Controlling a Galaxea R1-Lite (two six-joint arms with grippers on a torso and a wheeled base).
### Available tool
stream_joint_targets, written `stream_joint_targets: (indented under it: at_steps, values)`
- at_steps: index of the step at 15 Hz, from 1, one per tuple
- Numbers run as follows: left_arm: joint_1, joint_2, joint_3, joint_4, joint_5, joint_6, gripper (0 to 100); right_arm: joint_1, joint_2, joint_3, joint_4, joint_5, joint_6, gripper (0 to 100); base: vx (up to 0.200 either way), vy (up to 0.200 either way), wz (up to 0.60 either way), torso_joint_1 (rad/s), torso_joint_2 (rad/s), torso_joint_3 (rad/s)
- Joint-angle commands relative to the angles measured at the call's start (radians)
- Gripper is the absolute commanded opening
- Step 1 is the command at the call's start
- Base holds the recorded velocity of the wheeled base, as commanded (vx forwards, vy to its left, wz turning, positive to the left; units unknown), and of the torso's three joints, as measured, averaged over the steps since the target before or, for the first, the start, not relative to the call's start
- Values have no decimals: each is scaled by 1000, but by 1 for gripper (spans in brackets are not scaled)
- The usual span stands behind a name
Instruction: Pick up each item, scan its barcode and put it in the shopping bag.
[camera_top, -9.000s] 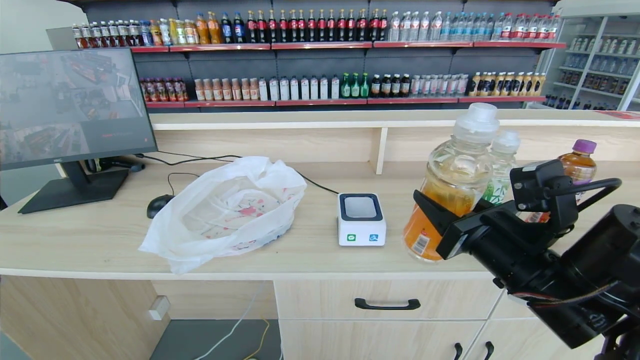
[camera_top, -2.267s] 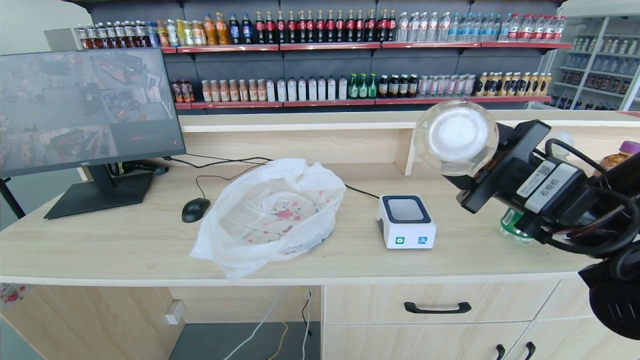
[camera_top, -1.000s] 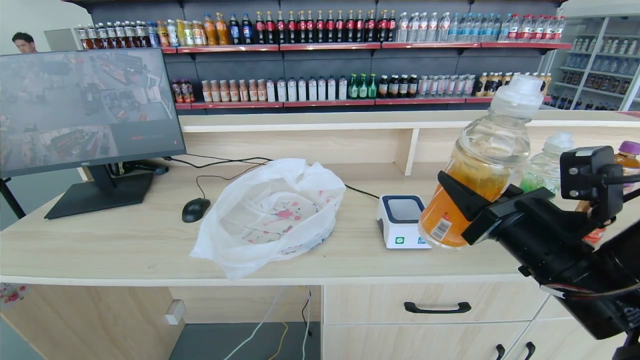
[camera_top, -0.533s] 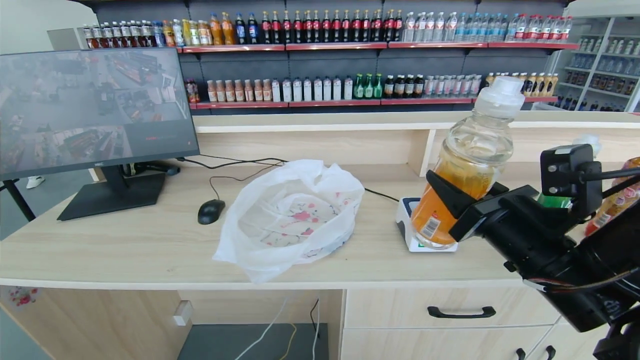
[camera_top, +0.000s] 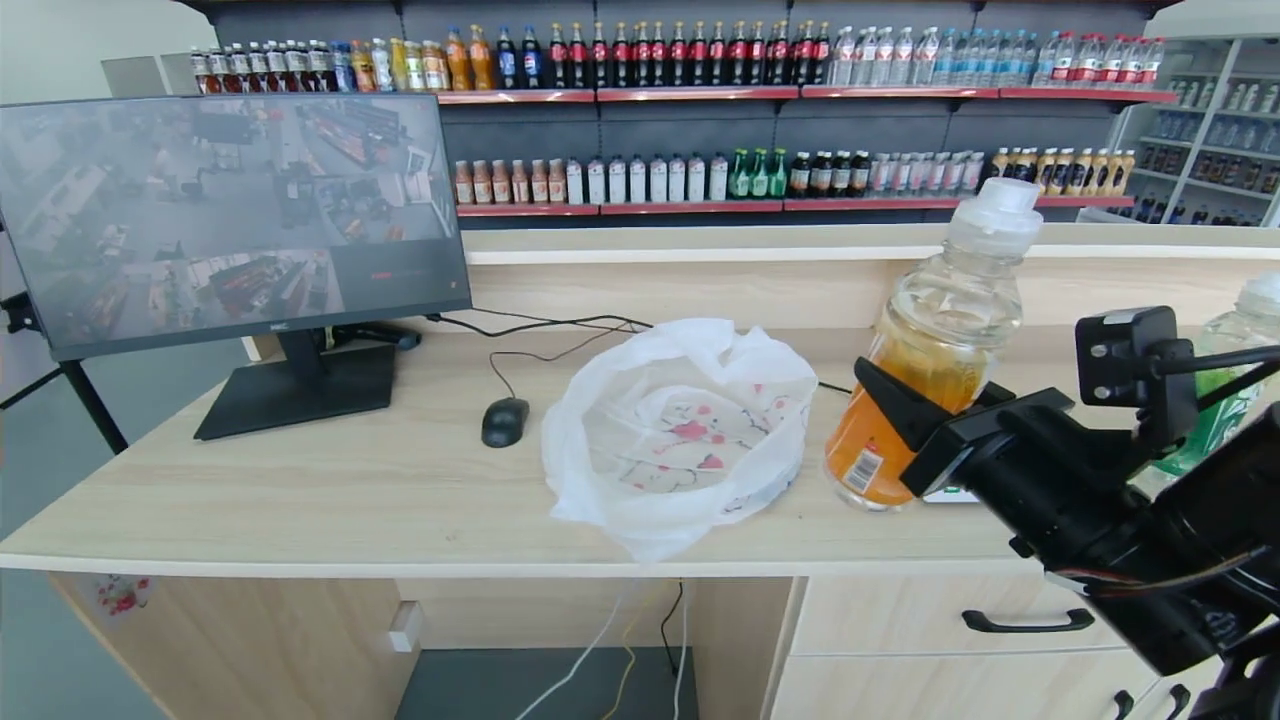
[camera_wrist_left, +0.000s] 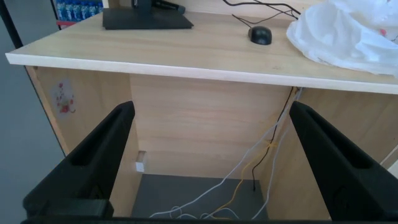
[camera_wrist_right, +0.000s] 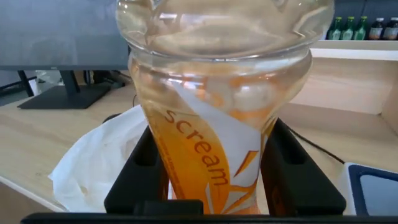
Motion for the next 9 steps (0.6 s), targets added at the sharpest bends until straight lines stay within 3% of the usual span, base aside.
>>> stream_joint_targets:
  at_steps: [1, 3, 9]
  values:
    - [0, 0, 0, 0, -1, 0, 100, 0, 25, -10, -3, 0, -1, 0, 0, 200, 0, 2, 2, -2]
    - [0, 0, 0, 0, -1, 1, 100, 0, 40, -25, -3, 0, -1, 0, 0, 200, 0, 2, 0, 2]
    - [0, 0, 1, 0, -1, 3, 100, 17, 169, -202, -3, 3, -4, 0, 0, 0, 0, 0, 0, 0]
